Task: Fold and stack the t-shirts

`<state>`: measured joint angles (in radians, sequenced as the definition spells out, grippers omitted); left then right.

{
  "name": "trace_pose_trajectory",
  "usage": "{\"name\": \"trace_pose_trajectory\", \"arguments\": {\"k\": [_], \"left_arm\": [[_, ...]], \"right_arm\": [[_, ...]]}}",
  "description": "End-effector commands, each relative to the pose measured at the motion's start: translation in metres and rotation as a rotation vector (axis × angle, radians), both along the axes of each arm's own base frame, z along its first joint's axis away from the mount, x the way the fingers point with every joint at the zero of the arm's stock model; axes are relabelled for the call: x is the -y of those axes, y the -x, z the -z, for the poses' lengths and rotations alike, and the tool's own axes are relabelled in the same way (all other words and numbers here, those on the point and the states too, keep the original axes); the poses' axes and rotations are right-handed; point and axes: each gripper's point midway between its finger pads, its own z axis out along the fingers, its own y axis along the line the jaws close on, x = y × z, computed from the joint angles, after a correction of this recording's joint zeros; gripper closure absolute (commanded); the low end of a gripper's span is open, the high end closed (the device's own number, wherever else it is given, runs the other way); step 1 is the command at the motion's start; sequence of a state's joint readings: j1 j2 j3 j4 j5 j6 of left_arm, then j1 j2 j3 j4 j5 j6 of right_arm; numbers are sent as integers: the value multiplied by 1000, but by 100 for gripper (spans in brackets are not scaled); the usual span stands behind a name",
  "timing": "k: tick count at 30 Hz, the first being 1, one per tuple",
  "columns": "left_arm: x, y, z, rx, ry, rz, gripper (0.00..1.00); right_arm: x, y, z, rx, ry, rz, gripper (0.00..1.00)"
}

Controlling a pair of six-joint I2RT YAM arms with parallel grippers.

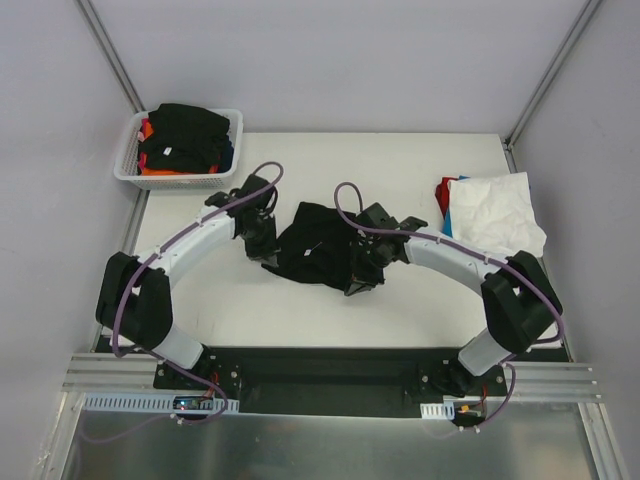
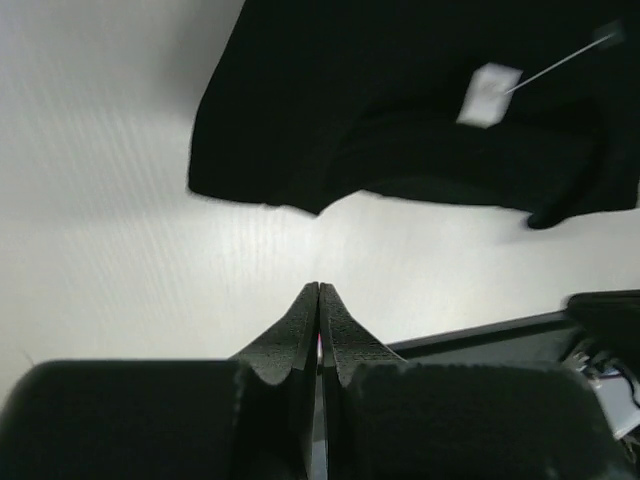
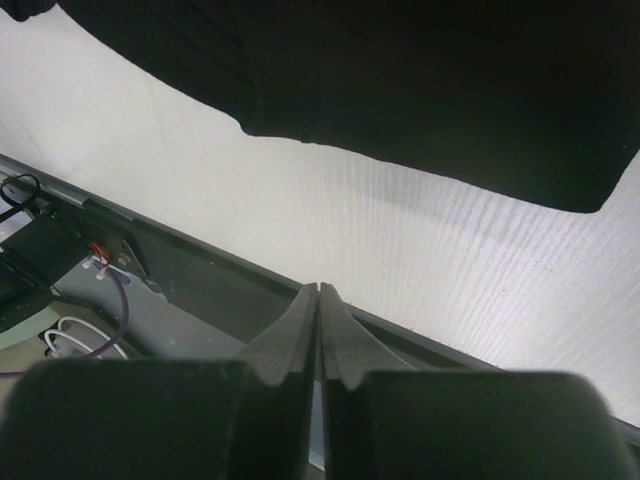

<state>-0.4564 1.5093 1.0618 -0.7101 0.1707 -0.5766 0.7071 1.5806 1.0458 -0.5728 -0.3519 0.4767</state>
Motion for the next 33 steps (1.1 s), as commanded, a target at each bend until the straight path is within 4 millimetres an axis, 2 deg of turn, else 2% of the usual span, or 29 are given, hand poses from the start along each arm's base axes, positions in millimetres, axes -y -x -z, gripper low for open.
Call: {"name": "trace_pose_trajectory", "arguments": {"k": [1, 3, 4, 7, 10, 15, 19, 21, 24, 25, 26, 27, 29, 33], "left_arm": [[8, -45, -34, 111, -8, 26, 100], [8, -59, -32, 107, -25, 23, 100], [6, -64, -30, 106, -32, 22, 98], [-1, -78, -18, 76, -51, 7, 93], [-8, -89, -6, 56, -68, 6, 92], [-13, -96, 7, 33, -86, 18, 94], [-14, -97, 15, 21, -89, 5, 94], [-16, -97, 19, 14, -98, 1, 93], [-18, -103, 23, 12, -92, -11, 74], [-17, -108, 22, 17, -85, -17, 63], [-18, -114, 22, 23, -76, -28, 49], [-18, -118, 20, 30, -73, -31, 40], [-19, -132, 18, 44, -63, -42, 26], [-18, -150, 27, 39, -40, -31, 23]], "right_arm": [[0, -10, -7, 30, 6, -17, 82], [9, -12, -8, 37, 26, -7, 67], [19, -15, -9, 41, 30, 15, 53], [43, -21, -12, 54, 37, 62, 39], [69, -21, -7, 39, 60, 92, 38], [96, -17, -1, 27, 97, 107, 37], [106, -21, 7, 16, 85, 125, 20], [102, -23, 9, 13, 47, 117, 13], [100, -31, 7, 29, 7, 127, 1], [99, -33, 6, 34, -3, 129, 0], [99, -36, 5, 39, -16, 132, 0], [100, -39, 7, 37, -23, 141, 3], [101, -46, 8, 39, -43, 148, 4], [107, -59, 20, 28, -51, 153, 4]]}}
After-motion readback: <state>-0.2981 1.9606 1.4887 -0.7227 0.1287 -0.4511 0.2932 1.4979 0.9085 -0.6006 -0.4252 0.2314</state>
